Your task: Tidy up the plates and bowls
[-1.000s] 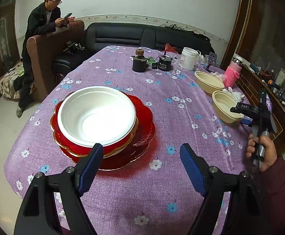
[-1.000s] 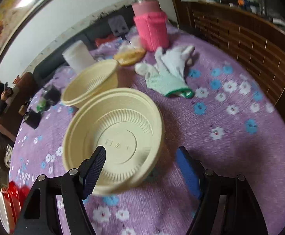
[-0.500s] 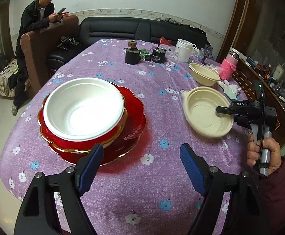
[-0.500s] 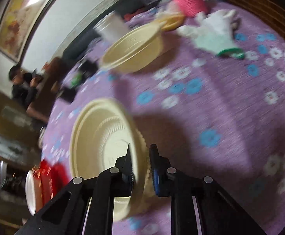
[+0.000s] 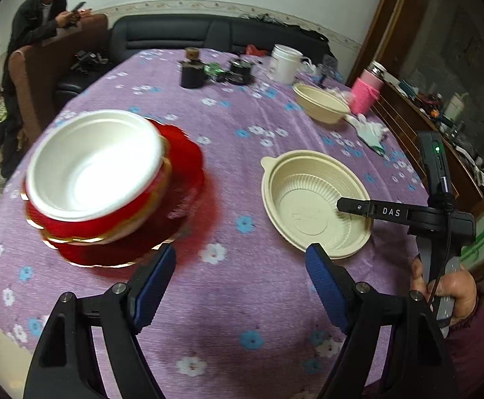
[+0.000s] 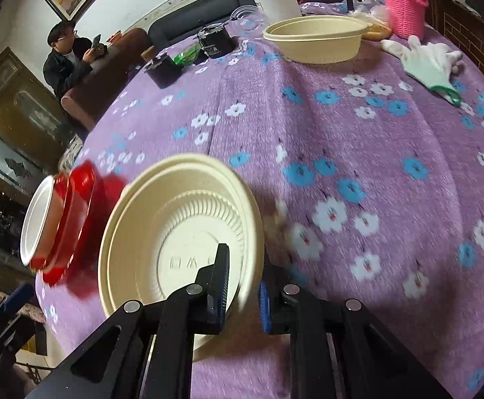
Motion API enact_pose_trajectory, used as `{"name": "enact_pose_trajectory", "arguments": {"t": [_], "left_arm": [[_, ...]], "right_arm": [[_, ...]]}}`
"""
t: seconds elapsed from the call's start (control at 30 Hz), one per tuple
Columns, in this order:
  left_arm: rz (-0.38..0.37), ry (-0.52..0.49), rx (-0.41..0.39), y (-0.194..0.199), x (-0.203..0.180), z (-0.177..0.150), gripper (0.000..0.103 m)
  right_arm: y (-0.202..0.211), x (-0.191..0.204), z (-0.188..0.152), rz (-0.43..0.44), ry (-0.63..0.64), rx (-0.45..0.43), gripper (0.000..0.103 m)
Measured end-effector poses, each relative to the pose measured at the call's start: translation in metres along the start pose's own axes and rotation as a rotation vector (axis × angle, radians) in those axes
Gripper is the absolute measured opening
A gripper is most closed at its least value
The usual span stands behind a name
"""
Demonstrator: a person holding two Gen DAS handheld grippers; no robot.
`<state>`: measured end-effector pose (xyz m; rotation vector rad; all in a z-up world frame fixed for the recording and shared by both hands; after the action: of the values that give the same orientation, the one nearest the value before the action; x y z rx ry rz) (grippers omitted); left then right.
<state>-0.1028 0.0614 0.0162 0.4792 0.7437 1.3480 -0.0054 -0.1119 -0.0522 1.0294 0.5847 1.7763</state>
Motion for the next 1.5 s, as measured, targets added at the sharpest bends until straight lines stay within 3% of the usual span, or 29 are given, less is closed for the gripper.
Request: {"name": "enact_pose_trajectory", "arguments": {"t": [0.3,0.53,0.8,0.9,0.97,1.0,1.27,1.5], "left_arm": [[-0.016,-0.067,0.074,-0.043,-0.038,-0.002,0.080],[-0.014,-0.027,0.160,-0.089,-0.041,-0.005,0.079],[-0.023,-0.030,0.206,-0.109,-0.054,-0.018,0.078],[-0.026,-0.035,0.201,-0.110,-0.055,-0.017,0.057],[-0.045,-0.035,0.205,-0.109,-0.057,-0.018,0.035],[-0.054,-0.034,0.207,-0.109,-0.058,-0.018,0.031],[-0.057,-0.006,0.159,-0.082,-0.047,-0.012,0.030],[0.002,-0.019,0.031,-0.030,-0.018,0.020,0.030]], "right_arm": [[0.023,-0.019,-0.012,-0.005,-0.013,-0.021,0.017],[0.032,-0.022,-0.018,-0.017,0.005,-0.039,0.017],[0.032,-0.023,-0.021,-0.016,0.004,-0.049,0.017],[0.032,-0.022,-0.023,-0.010,0.001,-0.047,0.018],[0.033,-0.019,-0.025,-0.007,0.004,-0.047,0.018],[0.033,-0.017,-0.026,-0.003,0.006,-0.045,0.018],[0.040,0.002,-0.027,0.018,0.025,-0.064,0.018],[0.052,0.055,-0.001,0.063,0.077,-0.127,0.018]]}}
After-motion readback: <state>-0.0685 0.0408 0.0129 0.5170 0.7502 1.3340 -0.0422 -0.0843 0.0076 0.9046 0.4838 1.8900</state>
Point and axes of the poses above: each gripper's, at about its wrist camera, not at the fingertips, and y roughly against the way its jaws point, x to its left, z to its top, the point moved 9 cm from there along -y, roughly the way its jaws point, and after that the axes turned 7 degrees about -x, right-handed, at the moved point
